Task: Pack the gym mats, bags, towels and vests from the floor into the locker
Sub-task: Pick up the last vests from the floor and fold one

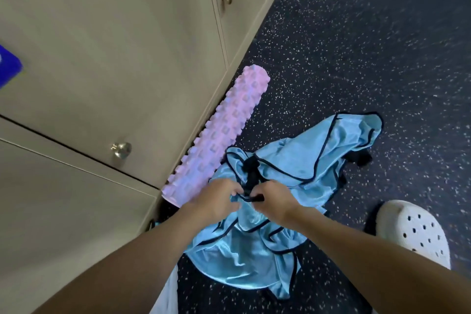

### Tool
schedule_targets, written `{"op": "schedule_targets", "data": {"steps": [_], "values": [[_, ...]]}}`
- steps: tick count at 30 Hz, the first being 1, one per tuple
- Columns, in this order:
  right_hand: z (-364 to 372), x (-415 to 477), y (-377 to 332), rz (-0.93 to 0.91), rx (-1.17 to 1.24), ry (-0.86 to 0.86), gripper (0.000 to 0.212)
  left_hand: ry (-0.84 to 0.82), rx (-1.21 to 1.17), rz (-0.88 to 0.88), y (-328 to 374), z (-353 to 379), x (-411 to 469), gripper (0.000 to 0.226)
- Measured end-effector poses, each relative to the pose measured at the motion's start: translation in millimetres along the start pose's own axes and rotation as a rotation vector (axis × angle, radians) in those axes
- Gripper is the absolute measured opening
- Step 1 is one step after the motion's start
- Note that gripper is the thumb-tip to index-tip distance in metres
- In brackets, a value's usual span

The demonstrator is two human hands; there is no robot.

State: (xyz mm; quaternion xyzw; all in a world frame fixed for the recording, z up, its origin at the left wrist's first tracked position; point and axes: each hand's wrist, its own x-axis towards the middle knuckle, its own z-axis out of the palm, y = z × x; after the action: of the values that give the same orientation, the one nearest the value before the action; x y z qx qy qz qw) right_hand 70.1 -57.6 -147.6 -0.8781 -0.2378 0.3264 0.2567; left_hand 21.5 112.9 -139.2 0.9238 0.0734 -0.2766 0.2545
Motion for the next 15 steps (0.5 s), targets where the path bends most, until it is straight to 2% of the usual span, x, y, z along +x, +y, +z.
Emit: {"op": "schedule_targets", "data": {"steps": [4,6,10,13,15], "values": [[-16,-4,-3,0.022,0.153,0.036,0.032,0.103,-0.036,0.028,5,1,0,0.026],[-33,-9,-8,0.008,0.196,0.06,0.031,0.177,-0.036,0.065,13,-5,-1,0.019],[-79,-23,-24,-0.011,0.268,0.168,0.034,0.276,-0.224,0.138,44,-46,-13,0.006],[-119,-39,-46,-0.031,0.38,0.238,0.03,0.311,-0.301,0.2,81,-99,-37,0.012],[-146,-57,-66,-0.059,0.45,0.281,0.025,0.36,-0.354,0.253,108,-133,-60,0.008]]}}
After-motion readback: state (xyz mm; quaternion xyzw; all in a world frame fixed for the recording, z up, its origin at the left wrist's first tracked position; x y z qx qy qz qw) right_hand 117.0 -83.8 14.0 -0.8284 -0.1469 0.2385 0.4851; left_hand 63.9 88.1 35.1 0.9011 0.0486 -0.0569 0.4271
